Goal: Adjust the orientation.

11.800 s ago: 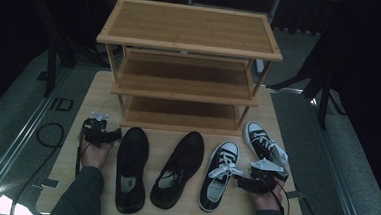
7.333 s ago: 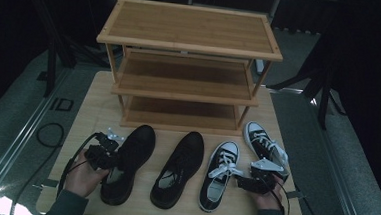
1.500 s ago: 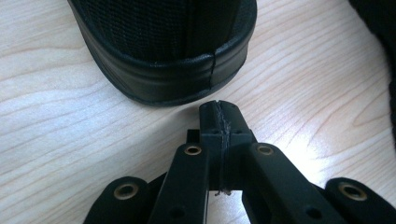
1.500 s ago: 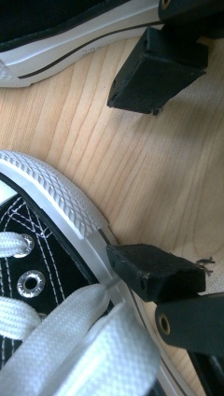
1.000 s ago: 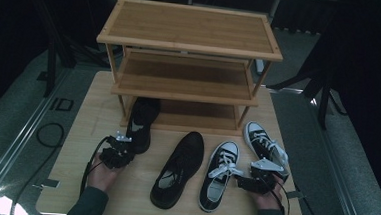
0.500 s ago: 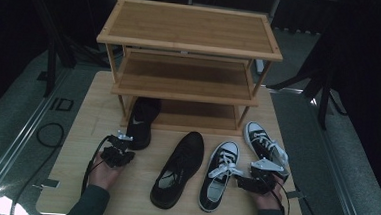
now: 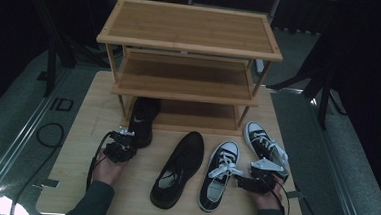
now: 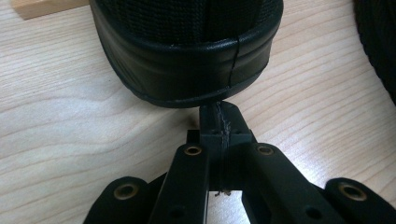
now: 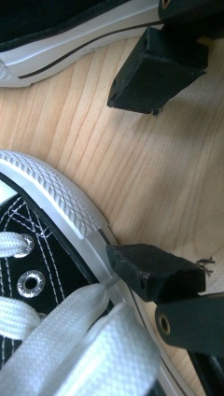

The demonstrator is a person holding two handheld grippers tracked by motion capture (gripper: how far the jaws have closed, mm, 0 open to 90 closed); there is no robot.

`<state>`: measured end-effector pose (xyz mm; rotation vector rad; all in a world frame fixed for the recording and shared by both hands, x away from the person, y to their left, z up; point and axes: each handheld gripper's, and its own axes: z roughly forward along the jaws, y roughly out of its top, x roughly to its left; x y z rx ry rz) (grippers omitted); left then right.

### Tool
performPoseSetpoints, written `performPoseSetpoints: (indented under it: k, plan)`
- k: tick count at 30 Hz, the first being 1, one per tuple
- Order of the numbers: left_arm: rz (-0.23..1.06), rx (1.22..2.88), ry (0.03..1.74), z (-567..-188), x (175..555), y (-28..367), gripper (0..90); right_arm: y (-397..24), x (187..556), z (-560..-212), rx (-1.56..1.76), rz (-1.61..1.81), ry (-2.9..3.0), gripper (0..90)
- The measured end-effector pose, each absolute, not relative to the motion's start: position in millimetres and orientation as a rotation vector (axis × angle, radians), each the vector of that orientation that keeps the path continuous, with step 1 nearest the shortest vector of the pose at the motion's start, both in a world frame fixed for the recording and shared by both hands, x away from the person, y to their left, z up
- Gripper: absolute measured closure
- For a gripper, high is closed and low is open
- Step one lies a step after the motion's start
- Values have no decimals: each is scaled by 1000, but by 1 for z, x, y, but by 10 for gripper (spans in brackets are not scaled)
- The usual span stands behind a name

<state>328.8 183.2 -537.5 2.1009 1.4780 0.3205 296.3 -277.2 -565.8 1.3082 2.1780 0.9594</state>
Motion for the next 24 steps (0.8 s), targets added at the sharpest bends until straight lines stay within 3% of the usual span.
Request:
performPoseSetpoints:
  k: [24]
  plan:
    - [342,2086,1520,-537,374,162,894,-277,296,-566,1309,960,2180,241]
